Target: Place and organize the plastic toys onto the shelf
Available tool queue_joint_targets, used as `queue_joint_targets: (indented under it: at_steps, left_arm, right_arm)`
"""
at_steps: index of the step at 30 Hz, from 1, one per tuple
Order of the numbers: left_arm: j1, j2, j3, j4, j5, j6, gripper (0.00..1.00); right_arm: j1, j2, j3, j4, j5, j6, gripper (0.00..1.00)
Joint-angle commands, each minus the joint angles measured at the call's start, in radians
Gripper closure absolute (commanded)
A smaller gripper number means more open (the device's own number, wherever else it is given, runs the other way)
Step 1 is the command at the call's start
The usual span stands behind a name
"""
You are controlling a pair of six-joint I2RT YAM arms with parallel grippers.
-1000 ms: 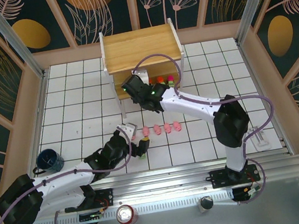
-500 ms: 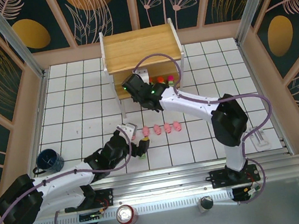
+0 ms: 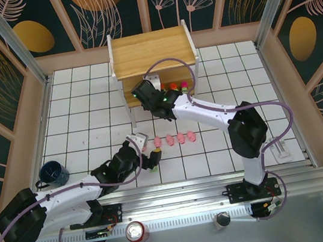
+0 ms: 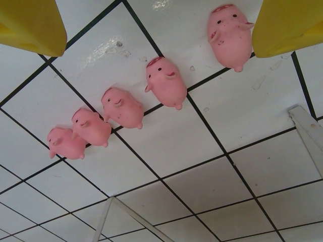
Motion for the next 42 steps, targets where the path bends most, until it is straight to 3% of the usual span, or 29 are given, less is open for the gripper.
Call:
queue_joint_targets:
  at_steps: [1,24,32,36,39,42]
  left_arm:
    - [-0.006,0.002,-0.01,0.028,-0.021,0.012,0.06]
    - [-0.007,-0.015,-0.003,-0.041,-0.104,-0.068,0.01]
    - [-0.014,-0.123,0.022,-0.191,-0.16,-0.195,0.01]
    - [-0.081,-0.111,0.084,-0.298,-0.233,-0.22,0.01]
    - [-0.137,-0.051,0.137,-0.353,-0.255,-0.267,0.06]
    - [-0.195,0.016,0.185,-0.394,-0.272,-0.342,0.23]
  right_arm:
    - [0.01,-0.037,-0.006,0.034,0.016,-0.013,0.6]
    - [0.071,-0.247,-0.211,0.028,0.029,0.054,0.58]
    - [0.135,-0.381,-0.37,0.008,0.035,0.121,0.58]
    - [0.148,-0.44,-0.44,-0.004,0.039,0.15,0.58]
    - [0.15,-0.475,-0.483,-0.013,0.038,0.162,0.58]
    - [0.153,-0.504,-0.518,-0.029,0.042,0.173,0.58]
